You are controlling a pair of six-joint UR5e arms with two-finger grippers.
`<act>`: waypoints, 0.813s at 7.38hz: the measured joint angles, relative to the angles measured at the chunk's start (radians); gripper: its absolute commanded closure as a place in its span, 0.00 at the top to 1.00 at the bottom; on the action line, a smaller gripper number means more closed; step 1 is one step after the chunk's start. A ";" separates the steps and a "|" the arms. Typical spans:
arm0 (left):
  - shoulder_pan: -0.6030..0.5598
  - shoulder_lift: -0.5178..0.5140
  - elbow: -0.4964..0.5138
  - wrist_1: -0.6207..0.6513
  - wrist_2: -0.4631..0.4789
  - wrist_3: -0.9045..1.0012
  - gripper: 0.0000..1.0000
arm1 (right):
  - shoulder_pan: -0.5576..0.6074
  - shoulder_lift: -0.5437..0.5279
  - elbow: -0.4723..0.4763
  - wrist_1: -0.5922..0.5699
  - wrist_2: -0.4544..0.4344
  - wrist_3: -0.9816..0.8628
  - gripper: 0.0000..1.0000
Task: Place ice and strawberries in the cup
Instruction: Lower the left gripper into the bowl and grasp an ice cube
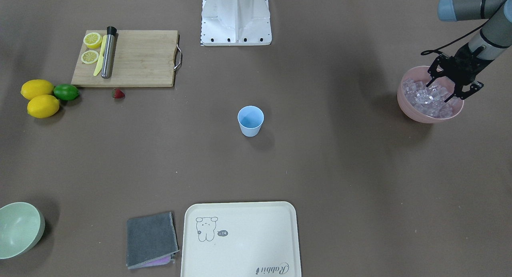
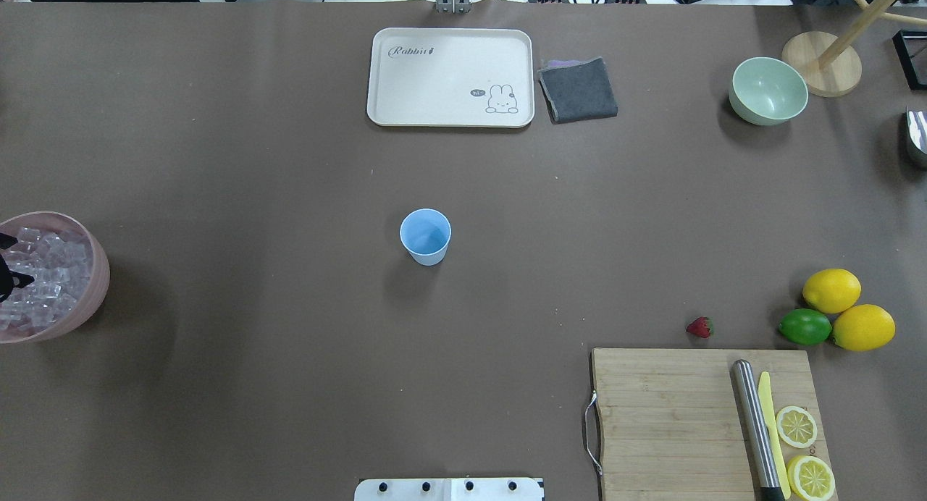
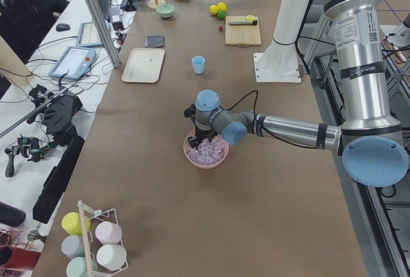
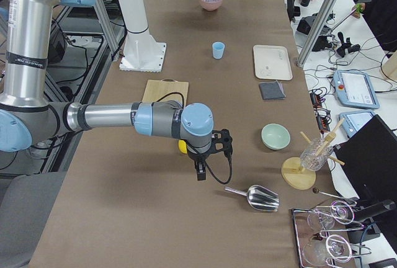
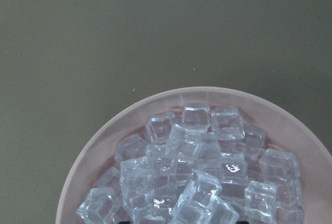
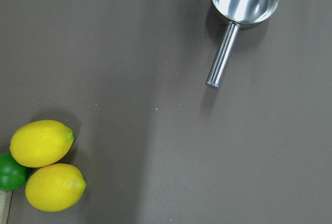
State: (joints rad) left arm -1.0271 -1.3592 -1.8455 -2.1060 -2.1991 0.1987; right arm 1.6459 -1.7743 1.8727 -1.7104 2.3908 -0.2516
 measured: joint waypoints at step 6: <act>0.001 -0.011 0.031 0.000 0.001 0.021 0.59 | 0.000 -0.010 0.010 0.000 0.016 0.000 1.00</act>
State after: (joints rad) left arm -1.0262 -1.3697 -1.8144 -2.1061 -2.1984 0.2193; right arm 1.6460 -1.7846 1.8825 -1.7104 2.4070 -0.2516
